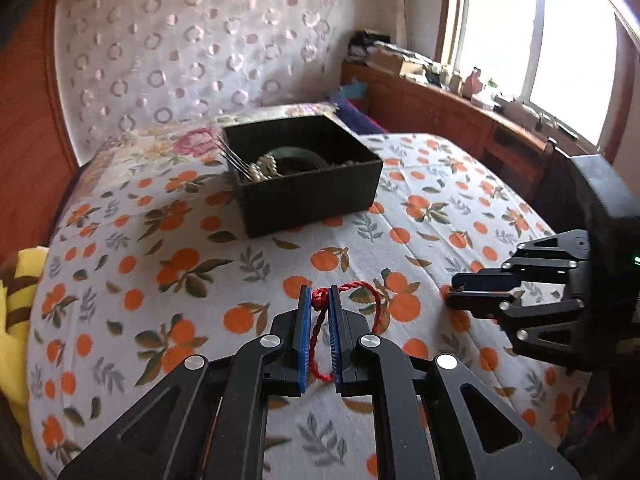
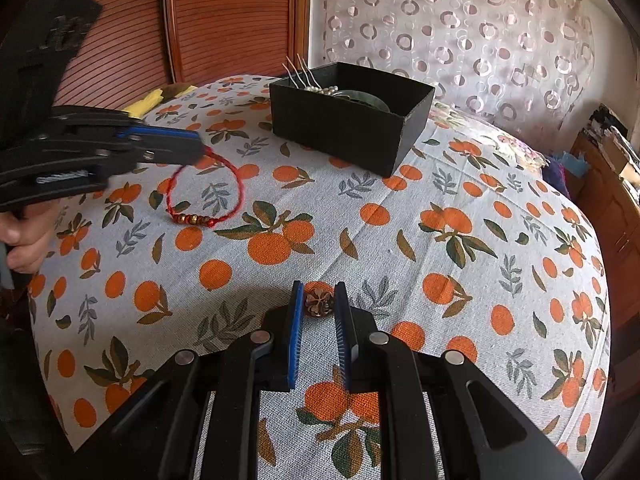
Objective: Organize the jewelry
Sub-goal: 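Grasp the red string bracelet with the left gripper while the right grasps the brooch, then lower the red bracelet and brooch into the black box and open both grippers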
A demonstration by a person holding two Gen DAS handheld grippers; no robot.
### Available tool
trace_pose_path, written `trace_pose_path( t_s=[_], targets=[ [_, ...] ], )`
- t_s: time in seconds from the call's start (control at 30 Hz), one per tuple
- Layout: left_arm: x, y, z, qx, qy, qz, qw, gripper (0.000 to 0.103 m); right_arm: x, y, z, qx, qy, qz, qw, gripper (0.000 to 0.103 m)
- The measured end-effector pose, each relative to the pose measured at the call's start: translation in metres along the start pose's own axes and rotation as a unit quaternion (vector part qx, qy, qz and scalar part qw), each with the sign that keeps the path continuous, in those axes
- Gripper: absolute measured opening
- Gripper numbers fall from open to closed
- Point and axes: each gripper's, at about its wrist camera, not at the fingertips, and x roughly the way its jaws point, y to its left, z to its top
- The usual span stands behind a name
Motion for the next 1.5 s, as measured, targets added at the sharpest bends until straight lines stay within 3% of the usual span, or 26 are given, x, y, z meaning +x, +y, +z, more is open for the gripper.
trace_pose_path(
  t_s=[0.4, 0.67, 1.03, 1.5],
  targets=[
    [-0.021, 0.004, 0.004, -0.016, -0.025, 0.002, 0.9995, 0.007, 0.001, -0.002, 0.0, 0.004, 0.001, 0.005, 1.0, 0.017],
    [-0.029, 0.0, 0.019, 0.003, -0.038, 0.005, 0.9993, 0.007, -0.002, -0.004, 0.005, 0.011, -0.005, 0.013, 1.0, 0.016],
    [-0.022, -0.004, 0.071, 0.024, -0.071, 0.024, 0.9969, 0.007, -0.03, -0.028, 0.085, 0.009, -0.09, -0.001, 0.996, 0.016],
    [0.012, 0.012, 0.108, 0.01, -0.063, 0.058, 0.9963, 0.007, 0.015, -0.06, 0.14, 0.052, -0.082, 0.016, 0.995, 0.017]
  ],
)
